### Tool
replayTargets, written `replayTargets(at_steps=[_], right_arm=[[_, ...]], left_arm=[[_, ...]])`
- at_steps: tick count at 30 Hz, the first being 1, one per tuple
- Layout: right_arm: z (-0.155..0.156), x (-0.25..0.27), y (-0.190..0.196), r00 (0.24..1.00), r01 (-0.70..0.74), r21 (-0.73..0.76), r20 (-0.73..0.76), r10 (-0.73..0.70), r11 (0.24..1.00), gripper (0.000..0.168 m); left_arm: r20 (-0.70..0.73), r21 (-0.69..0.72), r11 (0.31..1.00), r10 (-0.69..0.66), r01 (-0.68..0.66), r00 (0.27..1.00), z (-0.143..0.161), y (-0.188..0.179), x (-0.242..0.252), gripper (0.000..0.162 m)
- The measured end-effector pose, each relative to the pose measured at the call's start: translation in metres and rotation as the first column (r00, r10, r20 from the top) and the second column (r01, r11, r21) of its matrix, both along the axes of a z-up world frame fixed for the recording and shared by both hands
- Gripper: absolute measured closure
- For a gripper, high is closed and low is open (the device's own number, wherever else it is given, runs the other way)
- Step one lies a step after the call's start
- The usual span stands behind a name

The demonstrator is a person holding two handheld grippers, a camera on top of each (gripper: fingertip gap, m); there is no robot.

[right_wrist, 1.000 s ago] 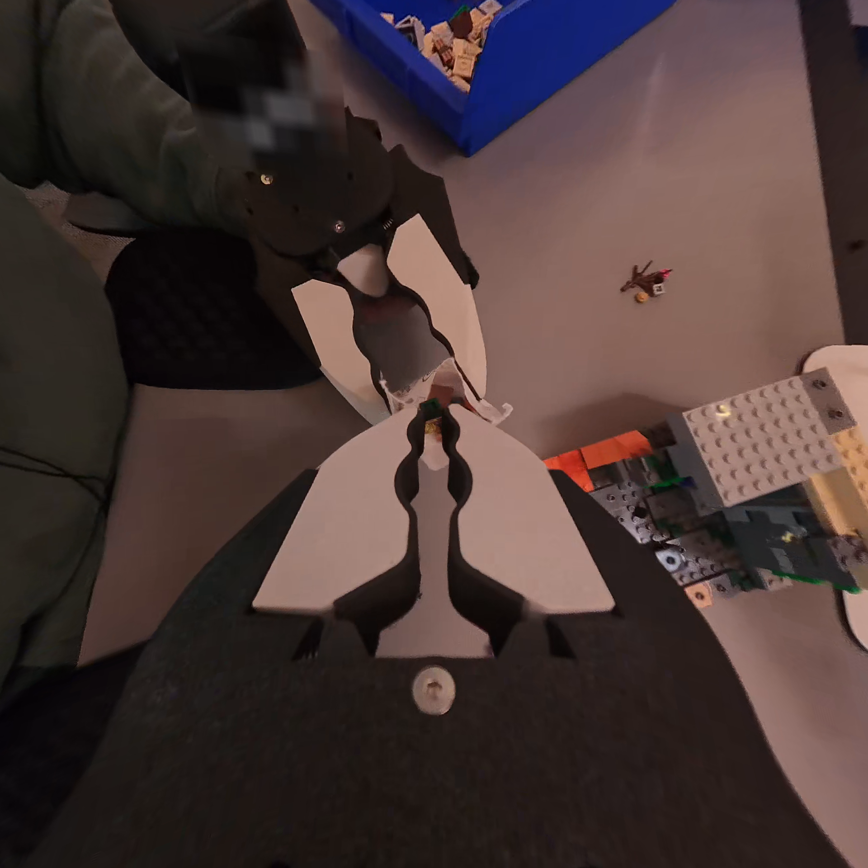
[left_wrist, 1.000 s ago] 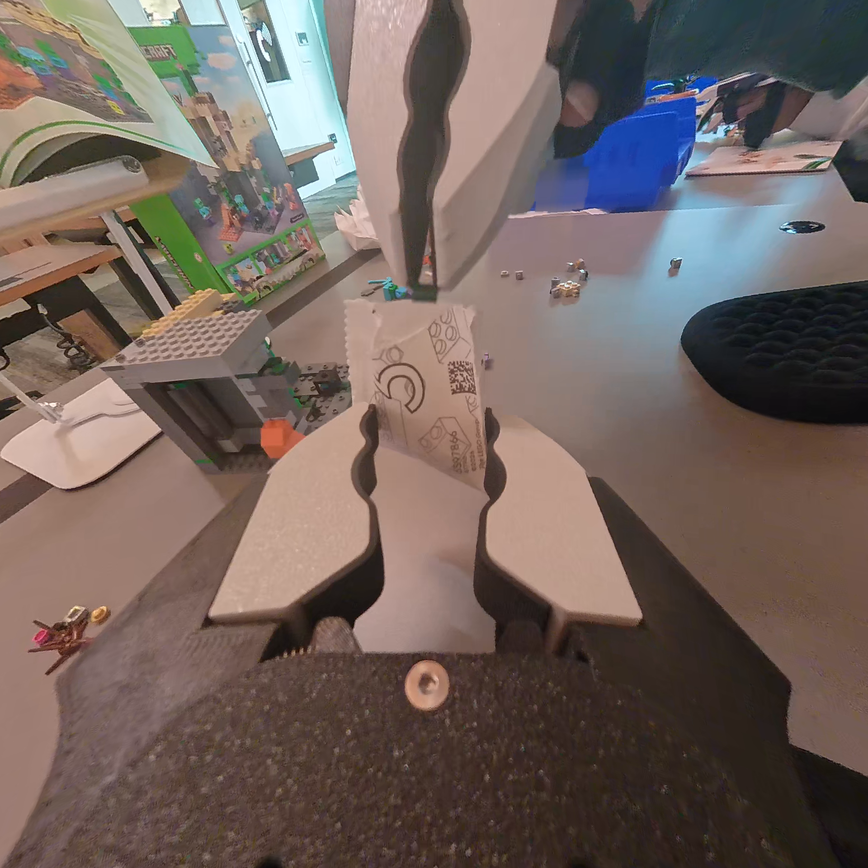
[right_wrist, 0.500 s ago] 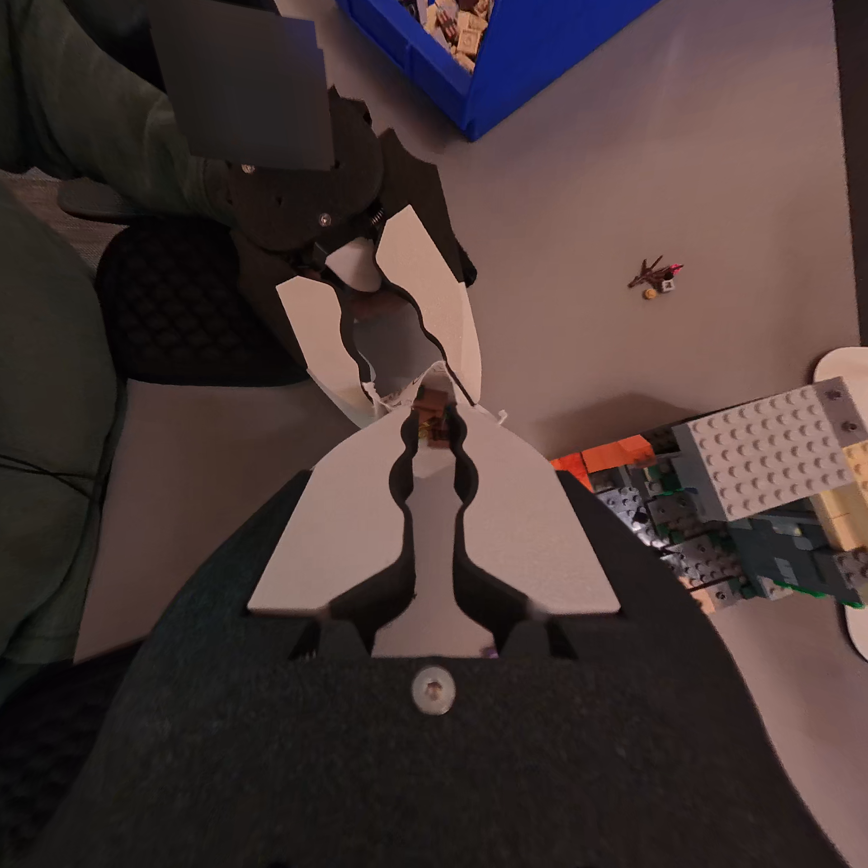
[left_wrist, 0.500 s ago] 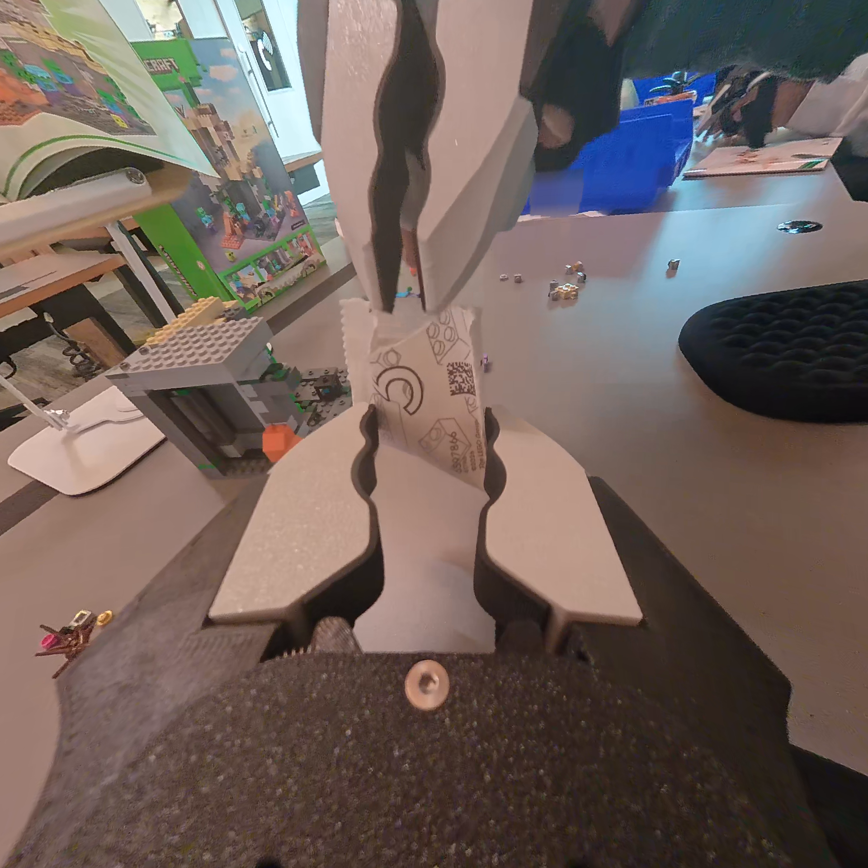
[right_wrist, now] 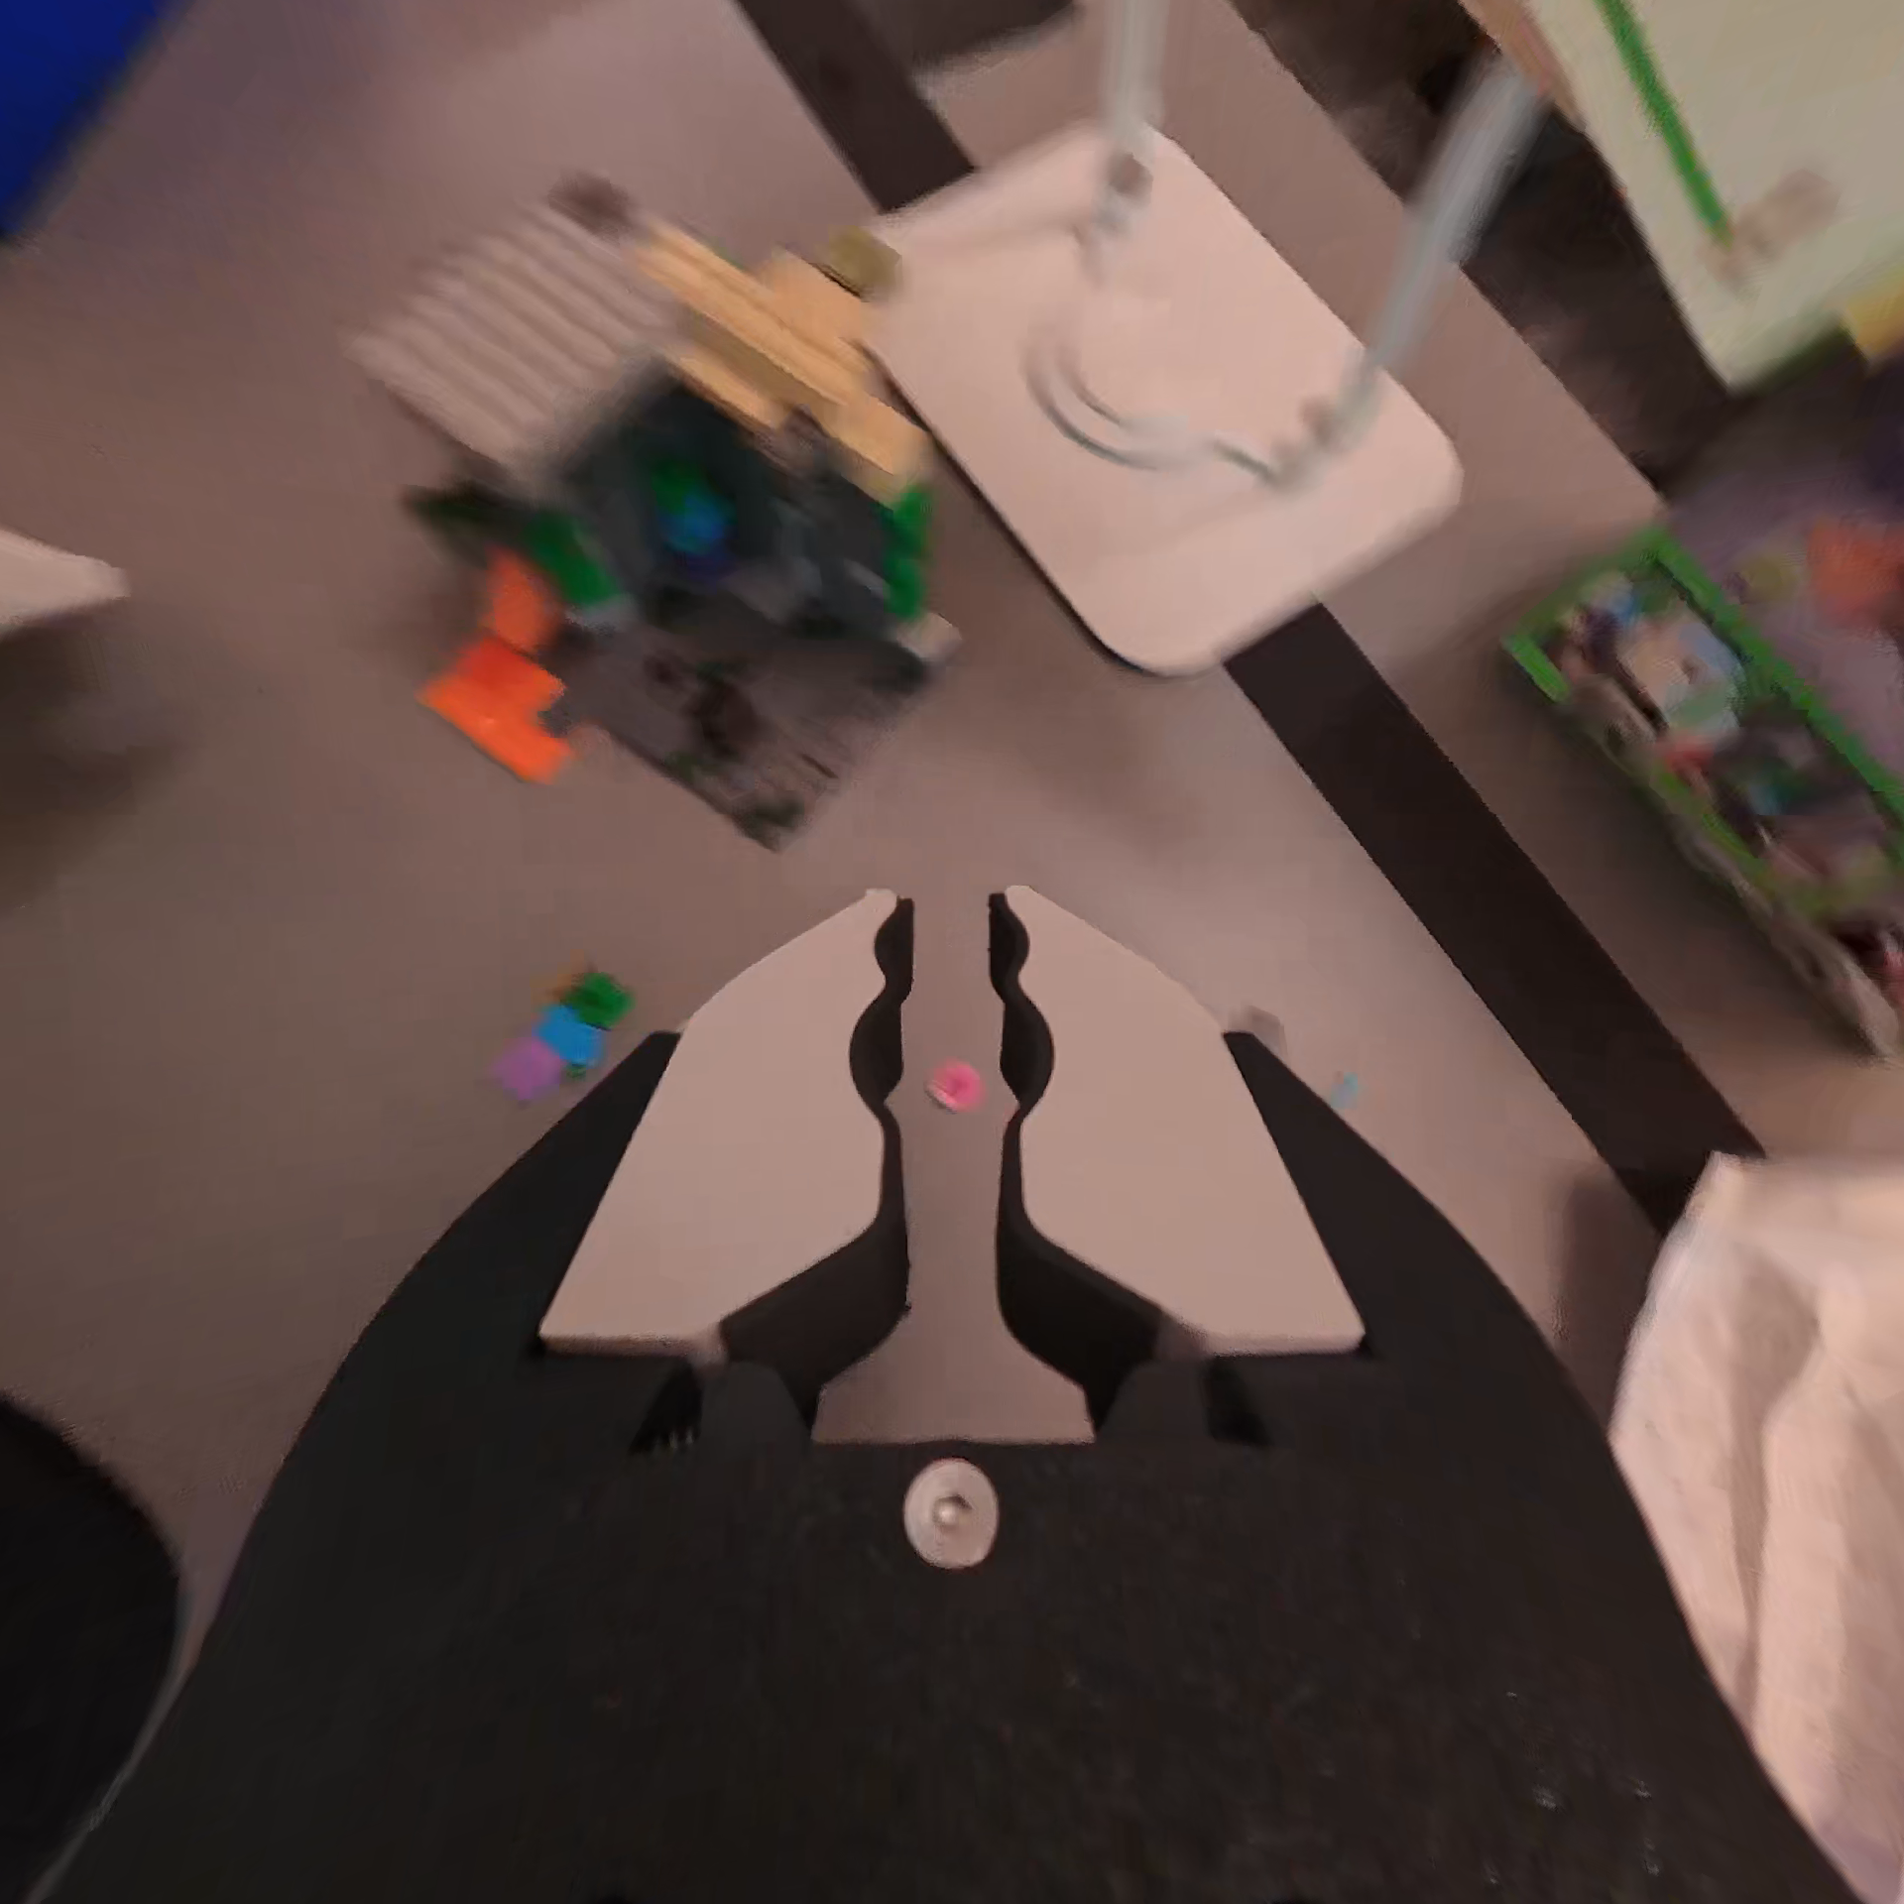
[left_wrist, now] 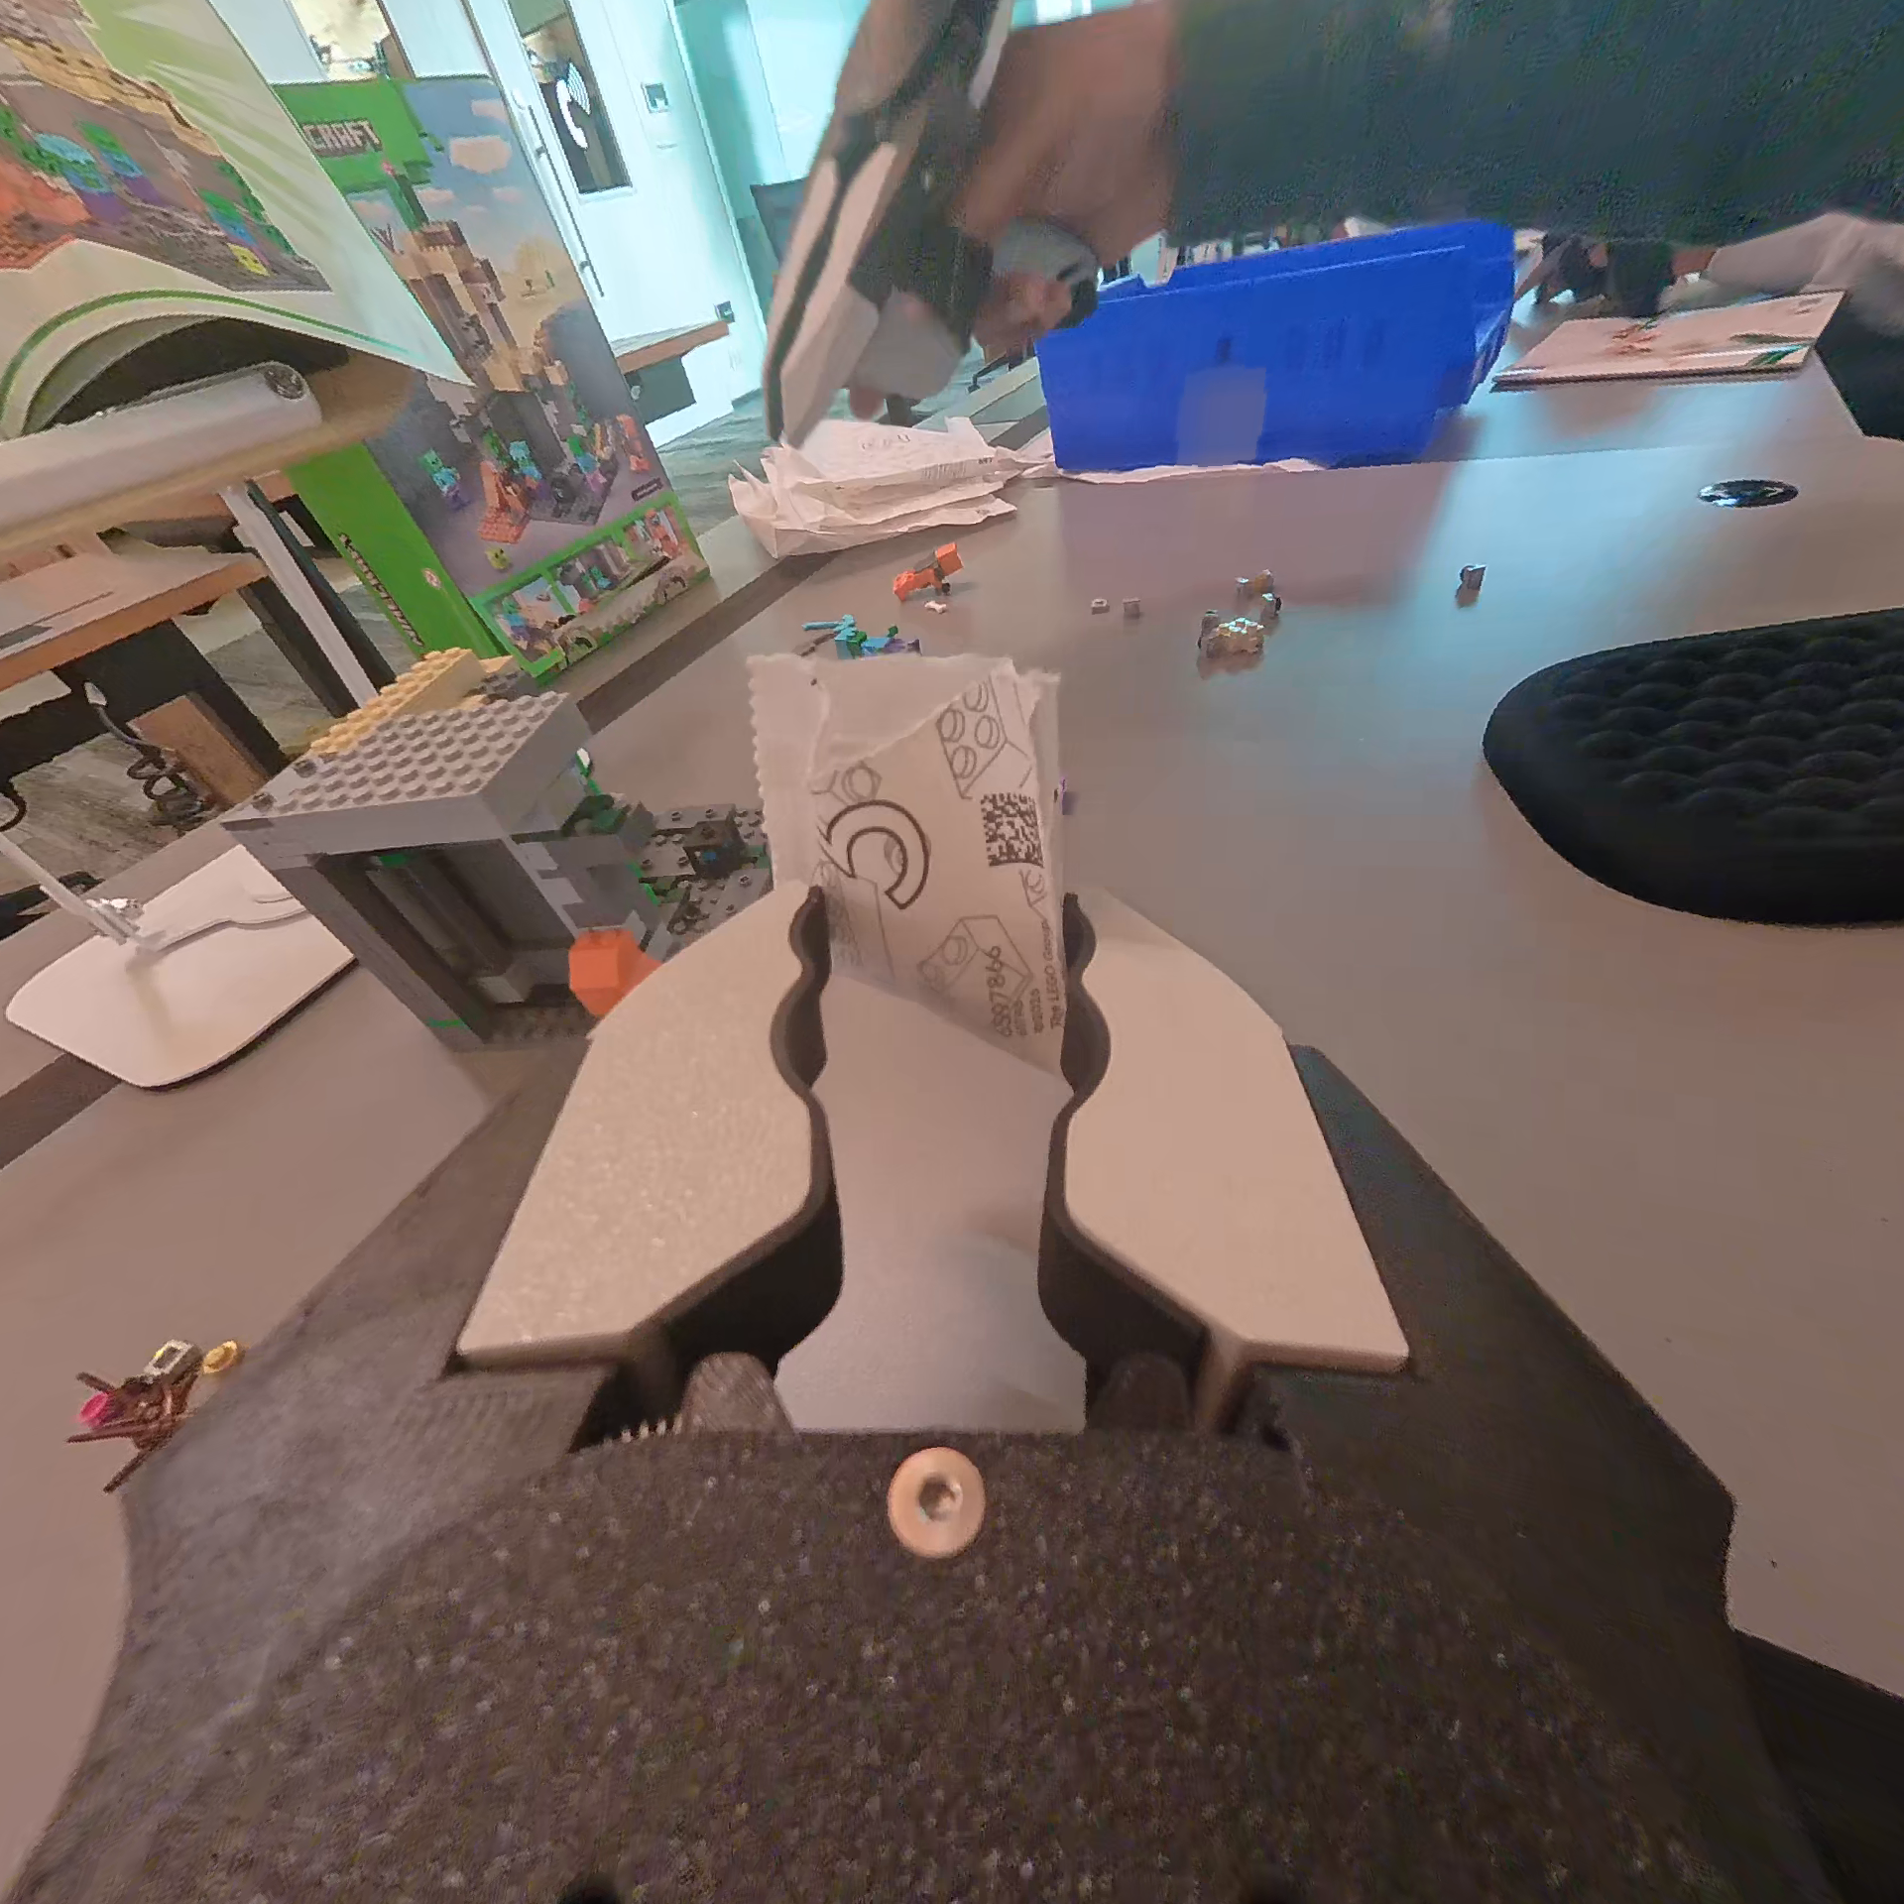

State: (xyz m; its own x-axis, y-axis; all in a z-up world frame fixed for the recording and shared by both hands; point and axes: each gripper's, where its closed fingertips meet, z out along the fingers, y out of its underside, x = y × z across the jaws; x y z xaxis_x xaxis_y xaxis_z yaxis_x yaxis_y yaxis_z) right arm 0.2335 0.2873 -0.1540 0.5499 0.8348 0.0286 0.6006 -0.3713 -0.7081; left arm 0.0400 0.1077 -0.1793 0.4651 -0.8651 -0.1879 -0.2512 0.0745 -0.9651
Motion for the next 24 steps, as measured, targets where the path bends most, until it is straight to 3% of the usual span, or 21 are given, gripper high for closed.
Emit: replayTargets(at_steps=[4, 8, 17, 24], right_arm=[[-0.042, 0.073, 0.039, 0.98, 0.201, -0.064, 0.026, -0.199, 0.978, 0.154], [-0.067, 0.106, 0.057, 0.963, 0.271, -0.098, 0.037, -0.269, 0.958, 0.153], [-0.105, 0.096, 0.08, 0.939, 0.333, -0.178, 0.156, -0.308, 0.926, 0.151], [-0.113, 0.086, 0.089, 0.919, 0.382, -0.221, 0.198, -0.342, 0.898, 0.155]], left_arm=[[0.0, -0.009, 1.0, 0.004, -0.004, 1.0, -0.002, 0.002, -0.001, 0.119], [0.001, -0.021, 1.0, 0.007, -0.007, 1.0, -0.004, 0.004, -0.001, 0.119], [0.0, -0.034, 0.999, 0.008, -0.008, 1.0, -0.006, 0.006, -0.002, 0.119], [-0.001, -0.034, 0.999, 0.006, -0.006, 1.0, -0.006, 0.005, -0.003, 0.12]])
